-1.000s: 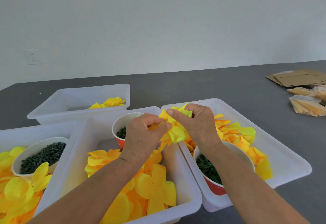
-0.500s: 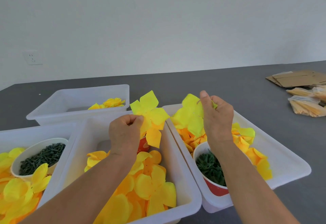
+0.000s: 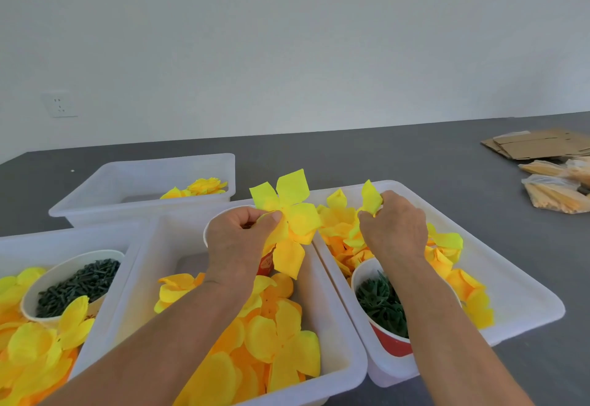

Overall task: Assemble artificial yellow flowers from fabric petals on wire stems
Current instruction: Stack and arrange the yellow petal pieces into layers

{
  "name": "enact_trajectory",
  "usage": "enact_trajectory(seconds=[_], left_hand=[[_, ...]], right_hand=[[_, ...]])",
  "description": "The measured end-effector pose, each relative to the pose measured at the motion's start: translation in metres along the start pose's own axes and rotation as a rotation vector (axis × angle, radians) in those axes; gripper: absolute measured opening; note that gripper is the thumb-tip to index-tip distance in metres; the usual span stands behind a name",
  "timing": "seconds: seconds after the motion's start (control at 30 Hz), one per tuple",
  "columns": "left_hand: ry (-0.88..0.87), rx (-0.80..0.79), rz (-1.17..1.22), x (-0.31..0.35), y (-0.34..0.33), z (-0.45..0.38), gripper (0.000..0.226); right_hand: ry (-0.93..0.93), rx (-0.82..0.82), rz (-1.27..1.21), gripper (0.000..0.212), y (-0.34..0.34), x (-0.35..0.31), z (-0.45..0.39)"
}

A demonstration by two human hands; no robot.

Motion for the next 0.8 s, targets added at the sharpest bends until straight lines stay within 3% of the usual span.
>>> enact_trajectory(seconds=[0.1,0.17,0.2,0.27,0.33,0.43,0.47,0.53,0.63,0.7,0.8], left_hand=[[-0.010,-0.006,-0.001,0.001,-0.001,0.001,0.019],[-0.024,-0.003,-0.016,0.003,-0.002,0.001,0.022],[-0.030,-0.003,-0.023,0.003,-0.003,0.001,0.022],[-0.038,-0.013,-0.020,0.004,-0.005,0.002,0.023],[-0.064,-0.037,-0.036,0.005,-0.007,0.002,0.021],[-0.125,-0.080,-0.110,0.008,-0.012,0.003,0.017],[-0.133,-0.086,-0.109,0.008,-0.013,0.003,0.016],[-0.129,-0.085,-0.086,0.007,-0.013,0.004,0.020],[-0.111,-0.069,-0.067,0.003,-0.010,0.002,0.019],[-0.097,-0.078,-0.083,0.002,-0.009,0.001,0.010],[-0.116,-0.083,-0.057,0.005,-0.009,0.002,0.029]], right_hand=[[0.039,0.082,0.050,0.054,0.007,-0.007,0.003],[0.233,0.187,-0.150,0.056,0.017,-0.025,0.010],[0.336,0.162,-0.333,0.050,0.018,-0.034,0.014],[0.442,-0.072,-0.645,0.042,0.009,-0.049,0.024],[0.494,-0.288,-0.705,0.043,-0.004,-0.060,0.034],[0.550,-0.358,-0.685,0.018,-0.010,-0.065,0.037],[0.549,-0.374,-0.706,0.010,-0.012,-0.065,0.035],[0.510,-0.361,-0.764,0.013,-0.013,-0.062,0.031],[0.358,-0.199,-0.816,0.007,-0.007,-0.045,0.017],[0.218,-0.098,-0.831,0.018,-0.005,-0.028,0.007],[0.096,-0.009,-0.761,0.033,-0.003,-0.012,-0.001]])
Point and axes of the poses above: each hand's wrist, its own z-axis away from the middle knuckle, its own y-axis out of the back of the hand, x = y × z, the point moved 8 cm from there along -z, towards the middle knuckle, and after that the axes turned 6 degrees about -z, right-handed, at the moved point
